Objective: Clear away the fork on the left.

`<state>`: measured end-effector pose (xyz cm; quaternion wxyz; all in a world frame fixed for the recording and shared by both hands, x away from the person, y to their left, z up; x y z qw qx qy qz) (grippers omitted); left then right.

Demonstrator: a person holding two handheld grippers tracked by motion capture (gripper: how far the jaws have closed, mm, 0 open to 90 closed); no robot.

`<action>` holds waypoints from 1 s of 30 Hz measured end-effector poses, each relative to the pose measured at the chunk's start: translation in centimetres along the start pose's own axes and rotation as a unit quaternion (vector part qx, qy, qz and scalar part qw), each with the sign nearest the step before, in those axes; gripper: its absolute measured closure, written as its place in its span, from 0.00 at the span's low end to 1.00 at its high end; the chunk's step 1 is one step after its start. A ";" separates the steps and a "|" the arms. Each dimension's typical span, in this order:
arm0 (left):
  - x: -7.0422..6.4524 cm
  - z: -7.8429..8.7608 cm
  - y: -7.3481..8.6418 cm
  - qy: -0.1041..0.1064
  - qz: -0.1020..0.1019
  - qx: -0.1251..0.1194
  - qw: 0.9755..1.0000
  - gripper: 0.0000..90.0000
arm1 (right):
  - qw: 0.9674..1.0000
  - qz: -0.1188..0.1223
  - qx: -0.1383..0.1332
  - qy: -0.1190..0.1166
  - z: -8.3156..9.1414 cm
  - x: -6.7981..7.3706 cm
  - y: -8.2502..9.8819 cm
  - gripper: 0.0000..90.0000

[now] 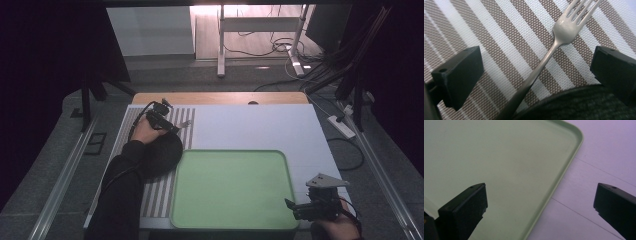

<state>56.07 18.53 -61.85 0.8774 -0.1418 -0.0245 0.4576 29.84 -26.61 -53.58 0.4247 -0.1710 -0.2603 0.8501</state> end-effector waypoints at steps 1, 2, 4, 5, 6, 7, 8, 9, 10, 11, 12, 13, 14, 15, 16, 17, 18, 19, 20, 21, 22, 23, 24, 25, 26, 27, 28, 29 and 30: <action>0.0 -0.1 -0.1 -0.002 -0.001 0.000 1.000 0.00 | 1.000 0.000 0.000 0.000 0.0 0.0 0.0 0.00; 0.0 -0.1 -0.1 -0.004 -0.006 0.001 1.000 0.00 | 1.000 0.000 0.000 0.000 0.0 0.0 0.0 0.00; 0.2 -0.1 -0.2 -0.014 -0.008 0.006 1.000 0.02 | 1.000 0.000 0.000 0.000 0.0 0.0 0.0 0.00; 0.2 -0.1 -0.2 -0.014 -0.008 0.006 1.000 0.04 | 1.000 0.000 0.001 0.000 0.0 0.0 0.0 0.00; 0.2 -0.1 -0.2 -0.021 -0.009 0.008 1.000 0.05 | 1.000 0.000 0.000 0.000 0.0 0.0 0.0 0.00; 0.2 -0.1 -0.2 -0.021 -0.010 0.008 1.000 0.06 | 1.000 0.000 0.000 0.000 0.0 0.0 0.0 0.00; 0.2 0.0 -0.2 -0.021 -0.010 0.009 1.000 0.06 | 1.000 0.000 0.001 0.000 0.0 0.0 0.0 0.00; 0.2 0.0 -0.2 -0.021 -0.010 0.009 1.000 0.07 | 1.000 0.001 0.001 0.000 0.0 0.0 0.0 0.00; 0.2 0.0 -0.2 -0.021 -0.011 0.011 1.000 0.07 | 1.000 0.001 0.001 0.000 0.0 0.0 0.0 0.00; 0.3 0.2 -0.2 -0.021 -0.013 0.013 1.000 0.10 | 1.000 0.001 0.001 0.000 0.0 0.0 0.0 0.00; 0.4 0.4 -0.2 -0.022 -0.015 0.012 1.000 0.14 | 1.000 0.002 0.002 0.001 0.0 0.0 0.0 0.00; 0.4 0.4 -0.2 -0.022 -0.015 0.012 1.000 0.19 | 1.000 0.002 0.002 0.001 0.0 0.0 0.0 0.00; 0.5 0.5 -0.1 -0.020 -0.017 0.013 1.000 0.24 | 1.000 0.002 0.003 0.001 0.0 0.0 0.0 0.00; 0.5 0.6 -0.2 -0.020 -0.017 0.014 1.000 0.27 | 1.000 0.002 0.003 0.001 0.0 0.0 0.0 0.00; 0.6 0.8 -0.1 -0.020 -0.025 0.011 0.999 0.31 | 1.000 0.003 0.003 0.001 0.0 0.0 0.0 0.00; 0.6 0.8 -0.1 -0.020 -0.025 0.011 0.999 0.38 | 1.000 0.003 0.003 0.000 0.0 0.1 0.0 0.00; 0.7 0.9 -0.2 -0.018 -0.027 0.006 0.999 0.38 | 1.000 0.003 0.003 0.000 0.0 0.1 0.0 0.00; 0.9 1.0 -0.1 -0.020 -0.030 0.004 0.999 0.45 | 1.000 0.003 0.004 -0.001 0.0 0.1 0.1 0.00; 0.9 1.1 -0.1 -0.018 -0.034 0.001 0.999 0.57 | 1.000 0.004 0.004 0.000 0.0 0.1 0.1 0.00; 1.1 1.1 0.0 -0.018 -0.035 -0.003 0.999 0.57 | 1.000 0.004 0.004 0.000 0.0 0.1 0.1 0.00; 1.2 1.2 0.0 -0.016 -0.036 -0.008 0.999 0.69 | 1.000 0.004 0.003 0.001 0.0 0.1 0.1 0.00; 1.3 1.2 0.1 -0.015 -0.039 -0.012 0.999 0.69 | 1.000 0.004 0.003 0.001 0.0 0.1 0.1 0.00; 1.3 1.2 0.3 -0.014 -0.045 -0.023 0.999 0.85 | 1.000 0.005 0.003 0.000 0.0 0.1 0.1 0.00; 1.3 1.2 0.3 -0.014 -0.050 -0.031 0.998 0.86 | 1.000 0.005 0.003 0.000 0.0 0.1 0.1 0.00; 1.3 1.2 0.3 -0.014 -0.050 -0.031 0.998 0.87 | 1.000 0.004 0.003 0.000 0.0 0.1 0.1 0.00; 1.3 1.2 0.4 -0.014 -0.057 -0.034 0.998 0.89 | 1.000 0.005 0.003 0.000 0.0 0.1 0.1 0.00; 1.1 1.3 0.5 -0.011 -0.072 -0.035 0.997 0.91 | 1.000 0.005 0.003 0.000 0.0 0.1 0.1 0.00; 1.1 1.3 0.5 -0.011 -0.072 -0.035 0.997 0.93 | 1.000 0.005 0.003 0.000 0.0 0.1 0.1 0.00; 1.1 1.3 0.5 -0.010 -0.077 -0.032 0.996 0.93 | 1.000 0.005 0.003 -0.001 0.0 0.1 0.0 0.00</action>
Point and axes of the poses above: each handheld gripper's, and its own axes: z roughly backward along the jaws, y roughly out of its underside, x roughly to its left, the point moved 10 cm from there along -z, roughly forward along the jaws, and after that the axes turned 7 degrees about x, right-handed, at the moved point
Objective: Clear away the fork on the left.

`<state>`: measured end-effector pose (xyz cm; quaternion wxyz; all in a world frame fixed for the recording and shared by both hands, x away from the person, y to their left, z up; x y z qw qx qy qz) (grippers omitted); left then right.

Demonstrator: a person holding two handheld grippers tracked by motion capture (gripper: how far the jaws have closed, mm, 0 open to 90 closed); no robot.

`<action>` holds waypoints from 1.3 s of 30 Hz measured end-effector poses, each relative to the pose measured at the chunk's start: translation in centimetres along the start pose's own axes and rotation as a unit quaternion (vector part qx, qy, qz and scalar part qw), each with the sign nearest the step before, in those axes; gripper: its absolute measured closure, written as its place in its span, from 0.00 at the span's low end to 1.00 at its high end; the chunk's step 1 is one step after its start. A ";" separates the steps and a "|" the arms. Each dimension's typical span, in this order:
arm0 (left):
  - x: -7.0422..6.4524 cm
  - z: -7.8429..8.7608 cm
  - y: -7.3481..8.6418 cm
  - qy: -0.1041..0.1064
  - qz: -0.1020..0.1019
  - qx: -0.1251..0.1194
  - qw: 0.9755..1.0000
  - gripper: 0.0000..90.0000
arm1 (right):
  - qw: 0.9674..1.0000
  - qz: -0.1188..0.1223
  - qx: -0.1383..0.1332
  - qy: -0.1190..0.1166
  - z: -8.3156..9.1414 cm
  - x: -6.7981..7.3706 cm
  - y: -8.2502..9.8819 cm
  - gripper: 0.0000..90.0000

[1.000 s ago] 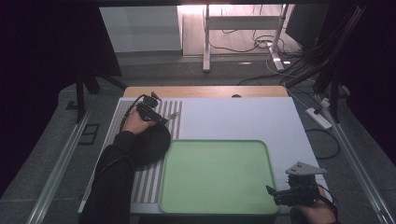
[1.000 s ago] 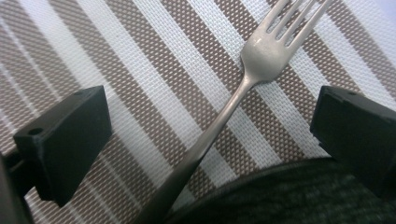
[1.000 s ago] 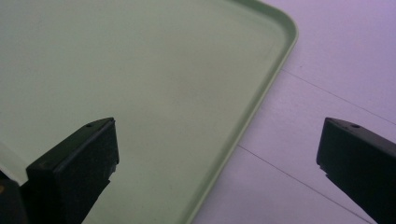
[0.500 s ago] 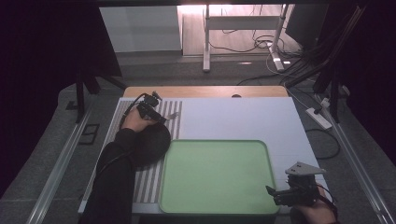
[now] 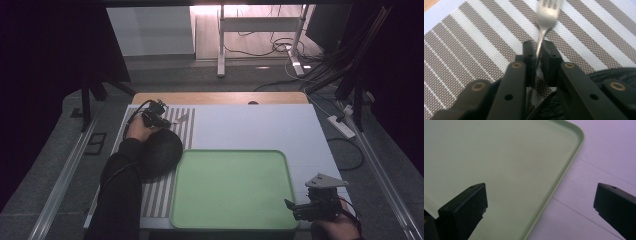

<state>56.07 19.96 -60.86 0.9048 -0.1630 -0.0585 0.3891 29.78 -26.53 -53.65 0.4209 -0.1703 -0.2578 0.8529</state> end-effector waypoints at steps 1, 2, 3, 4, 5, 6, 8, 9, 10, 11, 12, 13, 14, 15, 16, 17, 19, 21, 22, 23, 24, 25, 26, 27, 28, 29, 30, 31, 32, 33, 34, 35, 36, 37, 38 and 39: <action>0.0 0.0 0.0 -0.005 -0.002 0.002 1.000 0.95 | 1.000 0.001 0.001 0.000 0.0 0.0 0.0 0.00; 0.0 0.0 0.0 -0.010 -0.006 0.002 1.000 0.95 | 1.000 0.001 0.001 0.000 0.0 0.0 0.0 0.00; 0.0 0.0 -0.1 -0.018 -0.013 0.002 1.000 0.95 | 1.000 0.000 0.001 0.000 0.0 0.0 0.0 0.00; 0.0 0.0 -0.1 -0.026 -0.018 0.003 0.999 0.95 | 1.000 0.000 0.001 0.000 0.0 0.0 0.0 0.00; 0.2 0.1 -0.1 -0.042 -0.019 0.007 0.999 0.95 | 1.000 0.001 0.001 0.000 0.0 0.0 0.0 0.00; 0.2 0.1 -0.1 -0.042 -0.019 0.007 0.999 0.95 | 1.000 0.001 0.001 0.000 0.0 0.0 0.0 0.00; 0.6 0.2 0.0 -0.057 -0.022 0.014 0.998 0.95 | 1.000 0.000 -0.001 0.000 0.0 0.0 0.0 0.00; 0.7 0.2 0.1 -0.060 -0.023 0.019 0.998 0.95 | 1.000 0.001 -0.001 0.000 0.0 0.0 0.0 0.00; 0.9 0.3 0.2 -0.069 -0.031 0.023 0.997 0.95 | 1.000 0.001 0.000 0.001 0.0 0.0 0.0 0.00; 1.4 0.6 0.4 -0.085 -0.035 0.033 0.995 0.95 | 1.000 0.001 0.000 0.001 0.0 0.0 0.0 0.00; 1.7 0.9 0.6 -0.095 -0.036 0.035 0.994 0.95 | 1.000 0.000 -0.001 -0.001 0.0 0.0 0.0 0.00; 1.7 0.9 0.6 -0.095 -0.036 0.035 0.994 0.95 | 1.000 0.001 0.001 -0.001 0.0 0.0 0.0 0.00; 2.2 1.3 0.7 -0.110 -0.035 0.041 0.993 0.95 | 1.000 0.001 0.001 -0.001 0.0 0.0 0.0 0.00; 2.2 1.3 0.7 -0.110 -0.035 0.041 0.993 0.95 | 1.000 0.001 0.001 -0.001 0.0 0.0 0.0 0.00; 2.5 1.6 0.8 -0.115 -0.032 0.042 0.992 0.95 | 1.000 0.001 0.001 -0.001 0.0 0.0 0.0 0.00; 2.9 2.0 1.0 -0.122 -0.031 0.045 0.991 0.95 | 1.000 0.002 0.001 -0.001 0.0 0.0 0.0 0.00; 3.2 2.5 1.2 -0.130 -0.031 0.050 0.990 0.95 | 1.000 0.001 0.001 -0.001 0.0 0.0 0.0 0.00; 3.3 2.8 1.2 -0.132 -0.030 0.050 0.990 0.95 | 1.000 0.001 0.002 -0.001 0.0 0.0 0.0 0.00; 3.4 3.1 1.3 -0.132 -0.029 0.049 0.990 0.95 | 1.000 0.001 0.002 -0.001 0.0 0.0 0.0 0.00; 3.4 3.7 1.4 -0.127 -0.026 0.047 0.990 0.95 | 1.000 0.001 0.002 -0.001 0.0 0.0 0.0 0.00; 3.4 4.0 1.4 -0.123 -0.026 0.047 0.991 0.95 | 1.000 0.001 0.002 -0.001 0.0 0.0 0.0 0.00; 3.3 4.2 1.5 -0.115 -0.024 0.045 0.992 0.95 | 1.000 0.002 0.002 -0.001 0.0 0.0 0.0 0.00; 3.3 4.4 1.5 -0.113 -0.023 0.044 0.992 0.95 | 1.000 0.002 0.002 -0.001 0.0 0.0 0.0 0.00; 3.2 4.7 1.6 -0.108 -0.022 0.044 0.993 0.95 | 1.000 0.002 0.002 -0.001 0.0 0.0 0.0 0.00; 3.2 4.7 1.6 -0.108 -0.022 0.044 0.993 0.95 | 1.000 0.002 0.002 -0.001 0.0 0.1 0.0 0.00; 2.9 5.0 1.8 -0.097 -0.022 0.047 0.994 0.95 | 1.000 0.002 0.002 -0.001 0.0 0.0 0.0 0.00; 2.7 5.1 1.9 -0.092 -0.022 0.052 0.994 0.95 | 1.000 0.002 0.003 -0.001 0.0 0.1 0.0 0.00; 2.7 5.1 1.9 -0.092 -0.022 0.052 0.994 0.95 | 1.000 0.002 0.002 -0.001 0.0 0.1 0.0 0.00; 2.4 5.3 2.0 -0.089 -0.021 0.054 0.994 0.95 | 1.000 0.003 0.003 -0.001 0.0 0.1 0.0 0.00; 1.9 5.5 2.1 -0.075 -0.018 0.053 0.996 0.95 | 1.000 0.002 0.003 -0.001 0.0 0.1 0.0 0.00; 1.9 5.5 2.1 -0.075 -0.018 0.053 0.996 0.95 | 1.000 0.002 0.003 -0.001 0.0 0.1 0.0 0.00; 1.2 5.7 2.2 -0.056 -0.007 0.046 0.997 0.95 | 1.000 0.003 0.003 -0.001 0.0 0.1 0.0 0.00; 1.2 5.7 2.2 -0.056 -0.007 0.046 0.997 0.95 | 1.000 0.003 0.003 0.000 0.0 0.1 0.0 0.00; 0.9 5.7 2.2 -0.048 -0.007 0.045 0.998 0.95 | 1.000 0.003 0.003 0.000 0.0 0.1 0.0 0.00; 0.4 5.7 2.3 -0.041 -0.004 0.045 0.998 0.95 | 1.000 0.003 0.003 0.000 0.0 0.1 0.0 0.00; 0.0 5.6 2.3 -0.035 -0.001 0.047 0.998 0.95 | 1.000 0.003 0.003 0.000 0.0 0.1 0.0 0.00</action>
Point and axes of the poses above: each handheld gripper's, and its own axes: z roughly backward along the jaws, y roughly out of its underside, x roughly to its left, the point moved 10 cm from there along -z, roughly forward along the jaws, and after that the axes turned 7 degrees about x, right-handed, at the moved point
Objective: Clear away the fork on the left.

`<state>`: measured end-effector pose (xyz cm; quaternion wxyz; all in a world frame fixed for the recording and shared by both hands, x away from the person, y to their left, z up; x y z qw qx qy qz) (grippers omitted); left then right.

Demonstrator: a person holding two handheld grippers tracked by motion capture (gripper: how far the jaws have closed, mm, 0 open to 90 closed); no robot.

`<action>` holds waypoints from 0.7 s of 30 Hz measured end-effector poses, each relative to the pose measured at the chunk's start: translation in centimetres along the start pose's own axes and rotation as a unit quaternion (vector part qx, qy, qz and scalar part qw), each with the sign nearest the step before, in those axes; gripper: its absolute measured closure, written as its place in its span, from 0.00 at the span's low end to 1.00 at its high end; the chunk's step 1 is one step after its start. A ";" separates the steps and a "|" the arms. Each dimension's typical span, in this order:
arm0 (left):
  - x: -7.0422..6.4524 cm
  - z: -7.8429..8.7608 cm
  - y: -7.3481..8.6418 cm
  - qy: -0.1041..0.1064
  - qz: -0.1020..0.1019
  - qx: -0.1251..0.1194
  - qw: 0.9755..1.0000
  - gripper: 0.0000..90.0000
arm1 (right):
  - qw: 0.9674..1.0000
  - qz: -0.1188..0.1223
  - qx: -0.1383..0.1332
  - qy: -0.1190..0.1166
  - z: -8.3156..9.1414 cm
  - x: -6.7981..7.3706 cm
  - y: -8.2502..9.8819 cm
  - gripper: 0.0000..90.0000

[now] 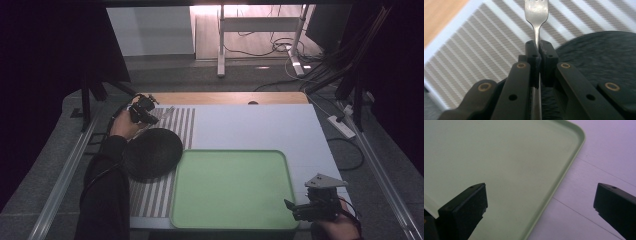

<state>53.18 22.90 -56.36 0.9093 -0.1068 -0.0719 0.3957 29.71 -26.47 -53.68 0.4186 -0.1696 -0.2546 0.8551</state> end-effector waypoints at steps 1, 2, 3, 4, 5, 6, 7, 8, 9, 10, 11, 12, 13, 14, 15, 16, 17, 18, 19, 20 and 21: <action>-0.8 0.0 0.2 0.011 0.000 0.003 1.000 0.95 | 1.000 0.000 0.000 0.000 0.0 0.0 0.0 0.00; -1.1 0.0 0.3 0.016 0.006 0.006 1.000 0.95 | 1.000 0.000 0.000 0.000 0.0 0.0 0.0 0.00; -1.3 0.0 0.4 0.018 0.007 0.005 1.000 0.95 | 1.000 0.000 0.000 0.000 0.0 0.0 0.0 0.00; -1.8 0.1 0.4 0.024 0.006 0.001 1.000 0.95 | 1.000 0.000 0.000 0.000 0.0 0.0 0.0 0.00; -2.1 0.1 0.5 0.030 0.005 -0.001 1.000 0.95 | 1.000 0.001 0.001 0.001 0.0 0.0 0.0 0.00; -2.5 0.2 0.6 0.035 0.007 -0.003 0.999 0.95 | 1.000 0.001 0.001 0.001 0.0 0.0 0.0 0.00; -2.8 0.2 0.7 0.038 0.006 -0.003 0.999 0.95 | 1.000 0.001 0.001 0.001 0.0 0.0 0.0 0.00; -3.1 0.2 0.8 0.041 0.006 -0.003 0.999 0.95 | 1.000 0.002 0.001 0.002 0.0 0.0 0.0 0.00; -3.6 0.2 0.9 0.045 0.005 -0.003 0.999 0.95 | 1.000 0.002 0.001 0.002 0.0 0.0 0.0 0.00; -4.0 0.2 1.1 0.048 0.002 -0.003 0.999 0.95 | 1.000 0.002 0.001 0.002 0.0 0.0 0.0 0.00; -4.3 0.2 1.2 0.049 -0.001 -0.003 0.999 0.95 | 1.000 0.002 0.001 0.002 0.0 0.0 0.0 0.00; -4.3 0.2 1.2 0.049 -0.001 -0.003 0.999 0.95 | 1.000 0.002 0.001 0.002 0.0 0.0 0.0 0.00; -4.7 0.3 1.3 0.054 -0.001 -0.004 0.999 0.95 | 1.000 0.002 0.001 0.002 0.0 0.0 0.0 0.00; -5.1 0.3 1.4 0.057 -0.001 -0.005 0.998 0.95 | 1.000 0.003 0.001 0.002 0.0 0.0 0.0 0.00; -5.7 0.3 1.6 0.062 -0.004 -0.006 0.998 0.95 | 1.000 0.003 0.001 0.002 0.0 0.0 0.0 0.00; -6.0 0.4 1.7 0.062 -0.003 -0.006 0.998 0.95 | 1.000 0.003 0.001 0.002 0.0 0.0 0.0 0.00; -6.0 0.4 1.7 0.062 -0.003 -0.006 0.998 0.95 | 1.000 0.003 0.001 0.002 0.0 0.0 0.0 0.00; -6.3 0.4 1.8 0.063 -0.005 -0.005 0.998 0.95 | 1.000 0.003 0.001 0.002 0.0 0.0 0.0 0.00; -6.8 0.6 2.0 0.064 -0.006 -0.005 0.998 0.95 | 1.000 0.003 0.001 0.002 0.0 0.0 0.0 0.00; -7.1 0.6 2.1 0.063 -0.004 -0.006 0.998 0.95 | 1.000 0.003 0.001 0.001 0.0 0.0 0.0 0.00; -7.4 0.7 2.3 0.064 -0.003 -0.006 0.998 0.95 | 1.000 0.003 0.001 0.001 0.0 0.0 0.0 0.00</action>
Point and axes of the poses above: each handheld gripper's, and its own axes: z roughly backward along the jaws, y roughly out of its underside, x roughly to its left, the point moved 10 cm from there along -z, roughly forward along the jaws, and after that the axes turned 7 degrees about x, right-handed, at the moved point
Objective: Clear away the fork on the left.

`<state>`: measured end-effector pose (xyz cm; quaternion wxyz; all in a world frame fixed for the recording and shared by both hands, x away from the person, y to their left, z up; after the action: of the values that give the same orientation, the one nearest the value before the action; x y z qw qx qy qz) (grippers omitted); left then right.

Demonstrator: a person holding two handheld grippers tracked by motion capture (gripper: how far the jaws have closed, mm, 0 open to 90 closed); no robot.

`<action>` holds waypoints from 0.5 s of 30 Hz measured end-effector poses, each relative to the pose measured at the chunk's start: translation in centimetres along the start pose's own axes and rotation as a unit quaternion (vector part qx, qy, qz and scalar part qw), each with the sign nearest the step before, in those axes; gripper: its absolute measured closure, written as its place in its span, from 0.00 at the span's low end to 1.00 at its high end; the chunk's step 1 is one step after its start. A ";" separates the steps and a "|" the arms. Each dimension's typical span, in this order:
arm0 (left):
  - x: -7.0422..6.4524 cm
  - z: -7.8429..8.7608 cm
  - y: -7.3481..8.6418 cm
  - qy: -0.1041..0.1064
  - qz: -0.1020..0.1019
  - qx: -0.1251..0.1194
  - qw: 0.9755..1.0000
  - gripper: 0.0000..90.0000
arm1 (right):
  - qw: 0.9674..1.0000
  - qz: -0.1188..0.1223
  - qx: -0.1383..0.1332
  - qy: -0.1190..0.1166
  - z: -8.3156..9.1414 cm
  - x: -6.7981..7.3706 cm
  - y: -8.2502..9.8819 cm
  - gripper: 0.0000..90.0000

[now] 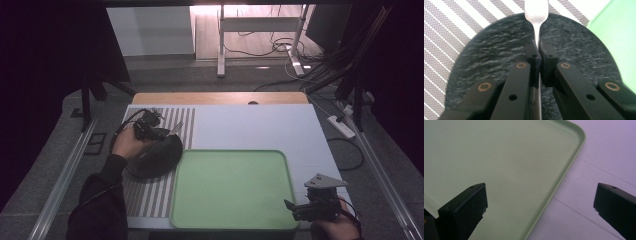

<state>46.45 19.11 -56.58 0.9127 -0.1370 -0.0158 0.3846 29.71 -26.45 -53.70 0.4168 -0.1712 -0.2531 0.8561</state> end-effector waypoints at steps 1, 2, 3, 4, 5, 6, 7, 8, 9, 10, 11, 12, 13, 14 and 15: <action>-0.3 0.0 0.2 0.001 0.001 0.000 1.000 0.95 | 1.000 0.000 0.000 0.000 0.0 0.0 0.0 0.00; -0.6 0.1 0.3 0.001 0.005 0.001 1.000 0.95 | 1.000 0.000 0.000 0.000 0.0 0.0 0.0 0.00; -0.9 0.1 0.5 -0.001 0.006 0.002 1.000 0.95 | 1.000 0.000 0.000 0.000 0.0 0.0 0.0 0.00; -1.2 0.2 0.7 0.000 0.007 0.002 1.000 0.95 | 1.000 0.000 0.001 0.001 0.0 0.0 0.0 0.00; -1.5 0.2 0.9 0.002 0.009 0.002 1.000 0.95 | 1.000 0.000 0.001 0.001 0.0 0.0 0.0 0.00; -1.5 0.2 0.9 0.002 0.009 0.002 1.000 0.95 | 1.000 0.000 0.001 0.001 0.0 0.0 0.0 0.00; -1.9 0.2 1.1 0.004 0.011 0.003 1.000 0.95 | 1.000 0.000 0.000 0.000 0.0 0.0 0.0 0.00; -2.2 0.3 1.3 0.005 0.010 0.002 1.000 0.95 | 1.000 0.000 0.000 0.000 0.0 0.0 0.0 0.00; -2.6 0.3 1.4 0.007 0.008 0.000 1.000 0.95 | 1.000 0.001 0.000 0.000 0.0 0.0 0.0 0.00; -2.9 0.3 1.6 0.008 0.005 0.000 1.000 0.95 | 1.000 0.001 0.000 0.000 0.0 0.0 0.0 0.00; -3.2 0.3 1.7 0.007 0.003 -0.002 1.000 0.95 | 1.000 0.002 -0.001 0.001 0.0 0.0 0.0 0.00; -3.6 0.3 1.9 0.008 0.002 -0.002 1.000 0.95 | 1.000 0.002 -0.001 0.001 0.0 0.0 0.0 0.00; -4.2 0.3 2.1 0.010 0.003 -0.003 1.000 0.95 | 1.000 0.002 -0.001 0.001 0.0 0.1 0.0 0.00; -4.4 0.3 2.2 0.012 0.004 -0.003 1.000 0.95 | 1.000 0.002 -0.001 0.001 0.0 0.1 0.0 0.00; -4.7 0.2 2.3 0.014 0.004 -0.002 1.000 0.95 | 1.000 0.003 -0.001 0.001 0.0 0.1 0.0 0.00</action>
<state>41.47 17.34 -56.60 0.9110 -0.1440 -0.0028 0.3863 29.68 -26.40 -53.70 0.4148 -0.1732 -0.2528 0.8568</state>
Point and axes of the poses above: each handheld gripper's, and its own axes: z roughly backward along the jaws, y roughly out of its underside, x roughly to its left, the point moved 10 cm from there along -z, roughly forward along the jaws, and after that the axes turned 7 degrees about x, right-handed, at the moved point
